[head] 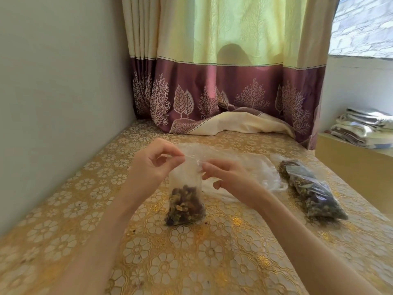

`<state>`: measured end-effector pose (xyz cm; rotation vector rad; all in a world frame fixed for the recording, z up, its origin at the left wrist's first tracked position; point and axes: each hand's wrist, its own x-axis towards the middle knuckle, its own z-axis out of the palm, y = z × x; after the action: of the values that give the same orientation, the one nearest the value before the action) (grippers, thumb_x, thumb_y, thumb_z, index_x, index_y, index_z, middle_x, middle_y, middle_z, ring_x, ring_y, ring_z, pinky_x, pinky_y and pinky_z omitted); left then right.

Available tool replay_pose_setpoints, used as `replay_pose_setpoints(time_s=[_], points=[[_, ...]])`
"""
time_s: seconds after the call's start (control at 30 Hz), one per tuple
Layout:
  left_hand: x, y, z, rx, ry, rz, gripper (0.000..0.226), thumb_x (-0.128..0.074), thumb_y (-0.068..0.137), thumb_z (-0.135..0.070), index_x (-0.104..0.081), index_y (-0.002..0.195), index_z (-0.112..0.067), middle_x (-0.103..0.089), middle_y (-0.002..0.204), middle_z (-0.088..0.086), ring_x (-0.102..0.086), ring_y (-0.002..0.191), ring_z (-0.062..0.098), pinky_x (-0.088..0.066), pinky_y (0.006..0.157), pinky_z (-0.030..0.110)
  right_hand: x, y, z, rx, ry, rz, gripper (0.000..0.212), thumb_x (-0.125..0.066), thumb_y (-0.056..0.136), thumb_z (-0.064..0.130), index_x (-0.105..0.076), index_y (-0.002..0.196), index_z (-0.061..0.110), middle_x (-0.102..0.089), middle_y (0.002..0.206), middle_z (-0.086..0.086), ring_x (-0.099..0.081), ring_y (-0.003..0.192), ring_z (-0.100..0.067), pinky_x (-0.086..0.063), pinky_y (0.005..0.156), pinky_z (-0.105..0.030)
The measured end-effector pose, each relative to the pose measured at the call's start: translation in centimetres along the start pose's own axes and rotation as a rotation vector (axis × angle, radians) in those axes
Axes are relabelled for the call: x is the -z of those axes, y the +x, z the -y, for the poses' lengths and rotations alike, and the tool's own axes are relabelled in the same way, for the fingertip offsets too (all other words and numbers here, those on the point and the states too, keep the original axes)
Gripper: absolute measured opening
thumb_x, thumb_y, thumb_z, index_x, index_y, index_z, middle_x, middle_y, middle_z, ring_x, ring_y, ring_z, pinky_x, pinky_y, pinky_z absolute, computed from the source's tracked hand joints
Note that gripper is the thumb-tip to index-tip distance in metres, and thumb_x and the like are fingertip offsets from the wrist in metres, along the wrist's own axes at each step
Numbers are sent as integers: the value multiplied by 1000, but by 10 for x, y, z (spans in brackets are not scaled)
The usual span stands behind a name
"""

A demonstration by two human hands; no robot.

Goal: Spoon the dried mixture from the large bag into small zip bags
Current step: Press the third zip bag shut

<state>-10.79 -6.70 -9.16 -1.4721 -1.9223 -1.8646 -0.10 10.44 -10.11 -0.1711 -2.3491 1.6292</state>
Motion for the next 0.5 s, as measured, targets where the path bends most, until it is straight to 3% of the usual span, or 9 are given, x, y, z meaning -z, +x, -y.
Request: replay_pose_setpoints(time_s=[0.1,0.17,0.23,0.33,0.4,0.5], points=[[2,1,7,69,-80,-28,19,-69,72,-27,-66,90,-22,-67,88,-9,-63,84,7,-53,78,24,-7,0,-4,37,73,-137,24,-67,83,34,-76,91,13,-69,84,-1,-50,72,-17,-41,60,-17],[4,2,13,217,-200,22,42,-71,70,-39,-59,109,-31,-66,104,-9,-66,94,8,-55,81,26,-7,-1,-3,53,196,-231,15,-68,82,28,-77,81,15,-72,83,-5,-54,75,-18,-41,57,-19],[3,1,19,423,-320,114,63,-73,63,-46,-55,119,-23,-66,113,2,-65,103,18,-55,85,33,-6,-2,-1,84,261,-275,12,-67,84,20,-77,78,17,-74,84,-5,-60,78,-15,-42,54,-19],[-2,-2,21,506,-351,125,43,-69,72,-32,-65,103,-2,-72,94,13,-69,91,30,-58,72,28,-4,-7,2,100,318,-308,15,-63,87,17,-75,80,13,-74,82,-7,-66,77,-14,-44,48,-19],[-6,-2,17,451,-351,56,28,-64,75,-25,-68,92,-3,-73,84,14,-71,78,29,-58,64,25,-1,-11,5,105,377,-338,14,-62,88,17,-73,84,9,-75,82,-9,-70,77,-16,-47,46,-19],[-9,0,10,340,-335,18,24,-64,73,-30,-71,86,-11,-73,79,12,-71,72,27,-57,60,24,3,-18,7,130,449,-363,15,-61,88,17,-72,86,8,-75,81,-9,-72,78,-19,-52,48,-20]])
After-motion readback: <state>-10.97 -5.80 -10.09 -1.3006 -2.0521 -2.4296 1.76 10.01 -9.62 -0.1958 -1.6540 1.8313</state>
